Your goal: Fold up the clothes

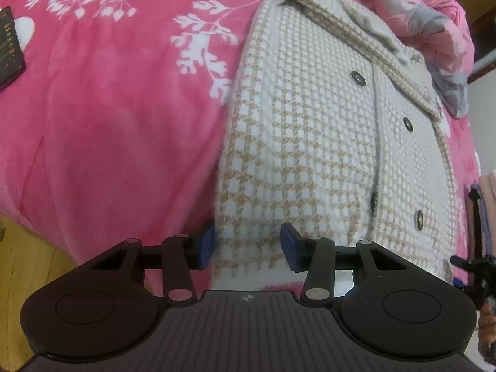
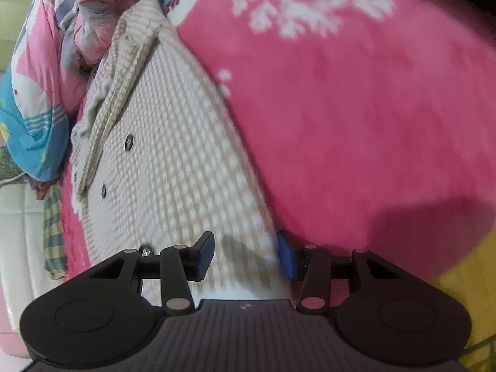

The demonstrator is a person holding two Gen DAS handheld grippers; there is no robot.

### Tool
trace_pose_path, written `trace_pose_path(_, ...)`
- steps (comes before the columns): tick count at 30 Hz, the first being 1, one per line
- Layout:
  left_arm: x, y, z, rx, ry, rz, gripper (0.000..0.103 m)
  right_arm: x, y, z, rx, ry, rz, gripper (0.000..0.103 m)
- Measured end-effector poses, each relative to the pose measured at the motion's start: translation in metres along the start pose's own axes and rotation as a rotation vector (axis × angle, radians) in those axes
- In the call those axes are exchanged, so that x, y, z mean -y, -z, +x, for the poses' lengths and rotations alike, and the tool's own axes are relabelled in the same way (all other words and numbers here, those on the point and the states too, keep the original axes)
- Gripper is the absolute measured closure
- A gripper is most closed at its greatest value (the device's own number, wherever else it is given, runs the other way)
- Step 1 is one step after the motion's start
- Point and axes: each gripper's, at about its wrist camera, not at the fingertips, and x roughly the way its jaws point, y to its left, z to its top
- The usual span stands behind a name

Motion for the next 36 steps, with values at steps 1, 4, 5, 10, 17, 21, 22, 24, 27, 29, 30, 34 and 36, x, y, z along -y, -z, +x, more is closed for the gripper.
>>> trace_pose_path(1, 0.000, 0.000, 0.001, -0.001, -0.002, 0.001, 0.058, 0.002, 0.002, -0.002, 0.004, -0.015, 0.016, 0.056)
trace_pose_path(4, -0.002, -0.004, 0.004, -0.011, 0.000, -0.006, 0.058, 0.004, -0.008, -0.004, 0.037, -0.036, 0.042, 0.056)
trace_pose_path(5, -0.002, -0.005, 0.004, -0.016, 0.003, -0.009, 0.058, 0.002, -0.013, -0.005, 0.055, -0.041, 0.040, 0.056)
trace_pose_path(10, -0.003, -0.007, 0.005, -0.030, 0.011, -0.011, 0.058, 0.002, -0.029, 0.003, 0.040, -0.066, 0.037, 0.057)
trace_pose_path(17, 0.005, -0.005, 0.003, -0.021, -0.020, 0.038, 0.064, 0.008, 0.005, 0.006, -0.121, -0.114, 0.028, 0.074)
trace_pose_path(21, 0.010, -0.005, 0.000, -0.032, -0.002, 0.090, 0.084, -0.001, 0.005, 0.008, -0.123, -0.117, -0.036, 0.090)
trace_pose_path(22, 0.013, -0.007, -0.001, -0.035, 0.005, 0.108, 0.091, -0.004, 0.003, 0.007, -0.115, -0.123, -0.046, 0.091)
trace_pose_path(24, 0.018, -0.010, -0.007, -0.034, 0.029, 0.129, 0.095, -0.009, 0.000, 0.003, -0.101, -0.137, -0.068, 0.094)
trace_pose_path(27, 0.024, -0.017, -0.024, -0.014, 0.095, 0.132, 0.097, -0.020, -0.002, -0.012, -0.083, -0.172, -0.109, 0.094)
trace_pose_path(29, 0.025, -0.023, -0.036, 0.003, 0.138, 0.116, 0.097, -0.028, -0.003, -0.023, -0.071, -0.196, -0.130, 0.095)
trace_pose_path(30, 0.025, -0.027, -0.041, 0.012, 0.161, 0.101, 0.098, -0.034, -0.005, -0.027, -0.063, -0.207, -0.139, 0.095)
trace_pose_path(34, 0.026, -0.043, -0.055, 0.054, 0.266, 0.015, 0.098, -0.061, -0.018, -0.038, -0.028, -0.249, -0.185, 0.095)
trace_pose_path(36, 0.027, -0.052, -0.059, 0.079, 0.312, -0.019, 0.098, -0.076, -0.026, -0.042, -0.009, -0.268, -0.212, 0.095)
